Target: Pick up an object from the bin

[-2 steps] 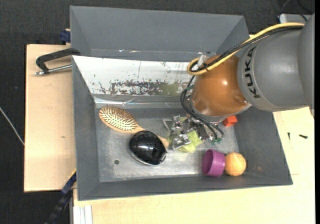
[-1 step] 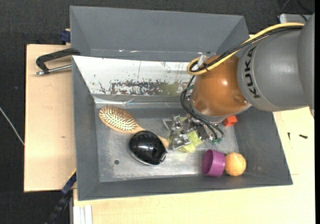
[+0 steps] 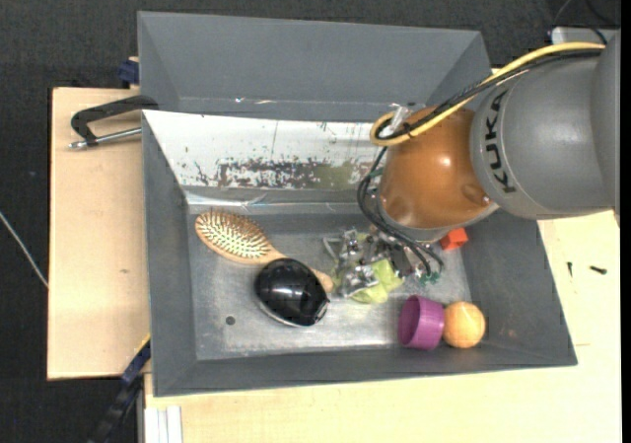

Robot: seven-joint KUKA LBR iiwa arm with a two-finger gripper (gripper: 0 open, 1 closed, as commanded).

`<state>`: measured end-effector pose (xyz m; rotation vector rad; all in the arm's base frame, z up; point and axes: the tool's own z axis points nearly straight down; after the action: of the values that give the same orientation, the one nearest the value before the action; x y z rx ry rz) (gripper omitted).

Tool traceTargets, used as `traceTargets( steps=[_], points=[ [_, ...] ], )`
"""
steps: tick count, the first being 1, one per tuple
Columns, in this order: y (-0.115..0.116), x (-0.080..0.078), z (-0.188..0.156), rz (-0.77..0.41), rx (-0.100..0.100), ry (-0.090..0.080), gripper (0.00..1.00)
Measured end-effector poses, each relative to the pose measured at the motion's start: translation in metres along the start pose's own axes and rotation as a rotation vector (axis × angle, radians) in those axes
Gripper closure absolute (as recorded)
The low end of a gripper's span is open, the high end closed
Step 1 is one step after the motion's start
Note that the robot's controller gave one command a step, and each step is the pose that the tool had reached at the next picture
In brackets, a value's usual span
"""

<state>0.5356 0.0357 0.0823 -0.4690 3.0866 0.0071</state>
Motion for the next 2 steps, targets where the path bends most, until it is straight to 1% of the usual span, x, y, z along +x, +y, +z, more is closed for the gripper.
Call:
traceTargets(
  steps=[1, 2],
  points=[
    [0.000, 0.001, -0.014, 0.000, 0.001, 0.011, 1.00],
    [0.000, 0.001, -0.027, 0.001, 0.000, 0.016, 1.00]
  ],
)
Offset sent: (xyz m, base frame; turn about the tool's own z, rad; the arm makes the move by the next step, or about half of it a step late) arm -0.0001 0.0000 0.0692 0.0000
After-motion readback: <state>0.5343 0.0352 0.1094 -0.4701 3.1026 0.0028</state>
